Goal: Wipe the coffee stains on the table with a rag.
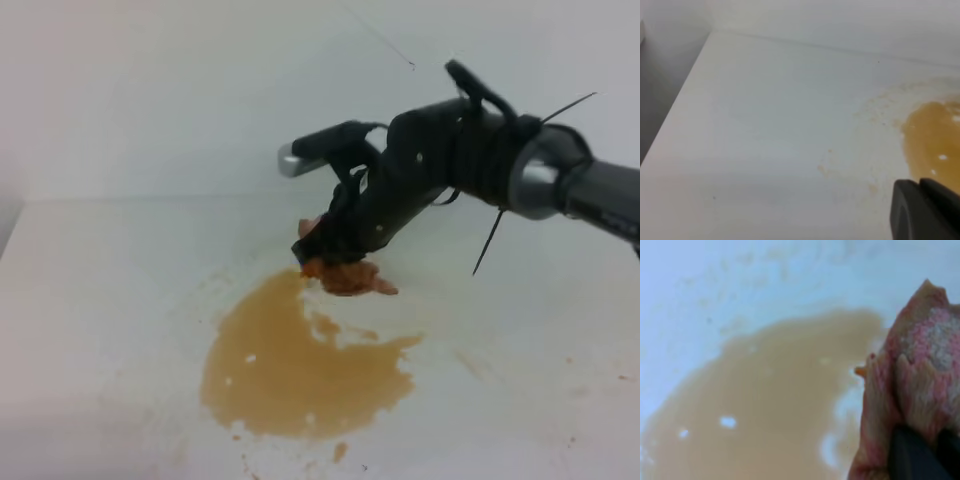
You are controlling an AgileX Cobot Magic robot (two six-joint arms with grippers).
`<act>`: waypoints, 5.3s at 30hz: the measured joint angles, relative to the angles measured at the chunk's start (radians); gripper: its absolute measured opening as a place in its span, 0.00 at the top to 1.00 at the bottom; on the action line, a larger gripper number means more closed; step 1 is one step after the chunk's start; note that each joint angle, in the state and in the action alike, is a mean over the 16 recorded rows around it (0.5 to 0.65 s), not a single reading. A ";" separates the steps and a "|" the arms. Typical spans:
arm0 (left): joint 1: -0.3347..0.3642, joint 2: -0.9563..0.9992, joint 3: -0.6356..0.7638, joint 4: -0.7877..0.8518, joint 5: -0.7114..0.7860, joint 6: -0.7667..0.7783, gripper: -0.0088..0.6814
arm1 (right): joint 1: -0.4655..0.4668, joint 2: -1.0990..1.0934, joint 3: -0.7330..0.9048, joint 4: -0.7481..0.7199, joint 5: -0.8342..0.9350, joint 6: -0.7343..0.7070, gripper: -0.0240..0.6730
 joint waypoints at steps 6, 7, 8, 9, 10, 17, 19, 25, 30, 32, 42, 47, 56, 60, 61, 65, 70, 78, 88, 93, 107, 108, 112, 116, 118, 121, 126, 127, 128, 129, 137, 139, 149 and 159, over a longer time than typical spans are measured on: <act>0.000 0.000 0.000 0.000 0.000 0.000 0.99 | 0.000 -0.148 0.131 -0.108 -0.037 0.061 0.97; 0.000 0.000 0.000 0.000 0.000 0.000 0.99 | 0.000 -0.171 0.164 -0.121 -0.053 0.072 0.97; 0.000 0.000 0.000 0.000 0.000 0.000 0.99 | 0.000 -0.193 0.200 -0.132 -0.071 0.082 0.97; 0.000 0.000 0.000 0.000 0.000 0.000 0.99 | 0.000 -0.213 0.238 -0.140 -0.091 0.093 0.97; 0.000 0.000 0.000 0.000 0.000 0.000 0.99 | -0.001 -0.231 0.277 -0.146 -0.115 0.103 0.97; 0.000 0.000 0.000 0.000 0.000 0.000 0.99 | -0.002 -0.286 0.525 -0.158 -0.293 0.158 0.97; 0.000 0.000 0.000 0.000 0.000 0.000 0.99 | -0.003 -0.276 0.566 -0.153 -0.318 0.171 0.97; 0.000 0.000 0.000 0.000 0.000 0.000 0.99 | 0.000 -0.198 0.592 -0.117 -0.306 0.173 0.97; 0.000 0.000 0.000 0.000 0.000 0.000 0.99 | 0.016 -0.128 0.548 -0.053 -0.248 0.134 0.97; 0.000 0.000 0.000 0.000 0.000 0.000 0.99 | 0.028 -0.107 0.526 -0.023 -0.225 0.114 0.97; 0.000 0.000 0.000 0.000 0.000 0.000 0.99 | 0.108 -0.041 0.437 0.120 -0.192 0.017 0.97; 0.000 0.000 0.000 0.000 0.000 0.000 0.99 | 0.140 -0.018 0.402 0.188 -0.184 -0.027 0.97; 0.000 0.000 0.000 0.000 0.000 0.000 0.99 | 0.162 0.007 0.363 0.321 -0.172 -0.127 0.97; 0.000 0.000 0.000 0.000 0.000 0.000 0.99 | 0.163 0.009 0.355 0.370 -0.172 -0.173 0.97; 0.000 0.000 0.000 0.000 0.000 0.000 0.99 | 0.163 0.008 0.354 0.378 -0.173 -0.183 0.97; 0.000 0.000 0.000 0.000 0.000 0.000 0.99 | 0.163 -0.006 0.351 0.398 -0.188 -0.213 0.97; 0.000 0.000 0.000 0.000 0.000 0.000 0.99 | 0.164 -0.038 0.335 0.408 -0.194 -0.249 0.97; 0.000 0.000 0.000 0.000 0.000 0.000 0.99 | 0.192 -0.077 0.252 0.411 -0.149 -0.302 0.97; 0.000 0.000 0.000 0.000 0.000 0.000 0.99 | 0.259 -0.004 0.162 0.417 -0.105 -0.363 0.97; 0.000 0.000 0.000 0.000 0.000 0.000 0.99 | 0.261 0.058 0.150 0.402 -0.133 -0.367 0.97; 0.000 0.000 0.000 0.000 0.000 0.000 0.99 | 0.121 0.176 0.074 0.360 -0.149 -0.329 0.97; 0.000 0.000 0.000 0.000 0.000 0.000 0.99 | 0.110 0.179 0.068 0.358 -0.145 -0.330 0.97; 0.000 0.002 -0.002 0.000 0.001 0.000 0.99 | 0.080 0.185 0.041 0.357 -0.125 -0.347 0.97; 0.000 0.002 -0.002 0.000 0.001 0.000 0.99 | 0.073 0.182 0.000 0.363 -0.106 -0.370 0.97; 0.000 0.002 -0.002 0.000 0.001 0.000 0.99 | 0.078 0.179 -0.030 0.367 -0.098 -0.382 0.97; 0.000 0.002 -0.002 0.000 0.001 0.000 0.99 | 0.093 0.178 -0.088 0.374 -0.090 -0.399 0.97; 0.000 0.000 0.000 0.000 0.000 0.000 0.99 | 0.121 0.194 -0.203 0.387 -0.094 -0.399 0.97; 0.000 0.000 0.000 0.000 0.000 0.000 0.99 | 0.126 0.202 -0.226 0.389 -0.096 -0.395 0.96; 0.000 0.000 0.000 0.000 0.000 0.000 0.99 | 0.130 0.211 -0.249 0.390 -0.098 -0.391 0.96; 0.000 0.000 0.000 0.000 0.000 0.000 0.99 | 0.133 0.221 -0.271 0.391 -0.100 -0.387 0.96; 0.000 0.001 0.000 0.000 0.000 0.000 0.99 | 0.139 0.329 -0.387 0.382 -0.104 -0.321 0.96; 0.000 0.001 0.000 0.000 0.000 0.000 0.99 | 0.136 0.353 -0.401 0.366 -0.100 -0.290 0.96; 0.000 0.002 0.000 0.000 0.000 0.000 0.99 | 0.095 0.405 -0.415 0.201 -0.065 -0.037 0.97; 0.000 0.002 0.000 0.000 0.000 0.000 0.99 | 0.047 0.405 -0.415 0.003 0.016 0.267 0.97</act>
